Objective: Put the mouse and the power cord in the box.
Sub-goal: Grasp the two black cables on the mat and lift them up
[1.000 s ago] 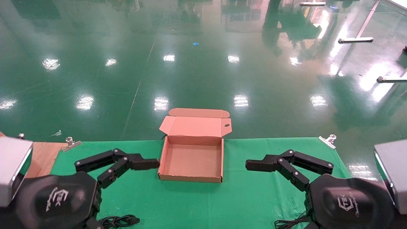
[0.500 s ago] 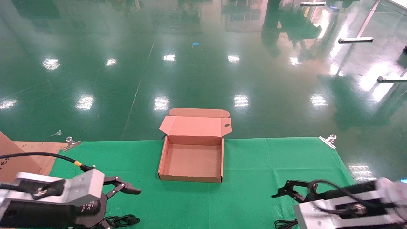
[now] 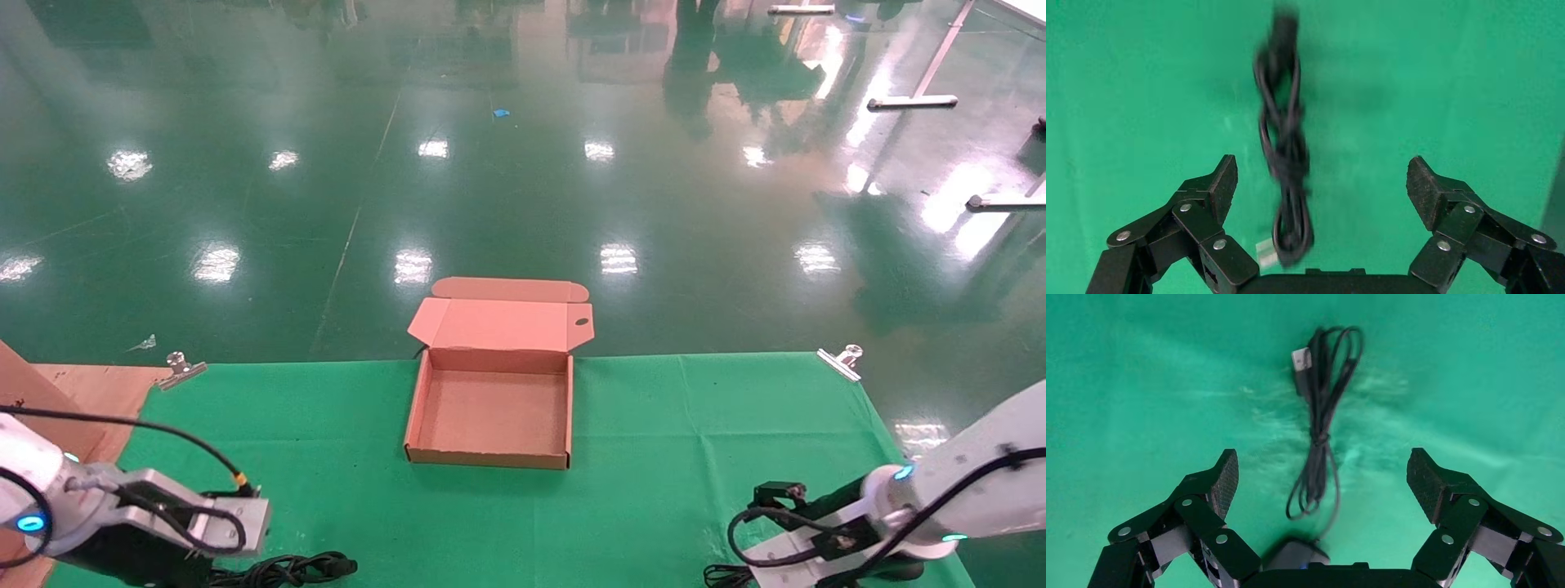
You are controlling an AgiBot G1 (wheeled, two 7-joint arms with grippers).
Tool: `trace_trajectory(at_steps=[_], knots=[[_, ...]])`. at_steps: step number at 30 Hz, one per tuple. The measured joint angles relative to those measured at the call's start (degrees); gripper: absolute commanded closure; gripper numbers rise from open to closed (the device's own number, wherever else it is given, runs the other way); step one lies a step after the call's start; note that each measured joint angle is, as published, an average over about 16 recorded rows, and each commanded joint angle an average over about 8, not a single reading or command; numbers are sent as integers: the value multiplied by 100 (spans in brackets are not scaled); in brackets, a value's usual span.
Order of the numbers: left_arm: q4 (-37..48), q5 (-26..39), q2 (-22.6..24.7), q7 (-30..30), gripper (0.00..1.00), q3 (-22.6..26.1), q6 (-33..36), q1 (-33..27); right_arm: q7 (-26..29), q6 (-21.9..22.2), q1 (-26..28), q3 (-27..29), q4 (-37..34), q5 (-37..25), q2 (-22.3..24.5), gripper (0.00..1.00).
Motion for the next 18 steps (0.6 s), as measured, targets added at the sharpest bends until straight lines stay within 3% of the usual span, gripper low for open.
trace_trajectory(at_steps=[9,18], knots=[[1306,318,602,654,0,121,-795,-114,-1006,883,179,-80,-2000,-159,-759,0],[2188,181,933,1234,0,25,-1133,-170,-1746,1198,489,46,-3352,72,-1146,0]])
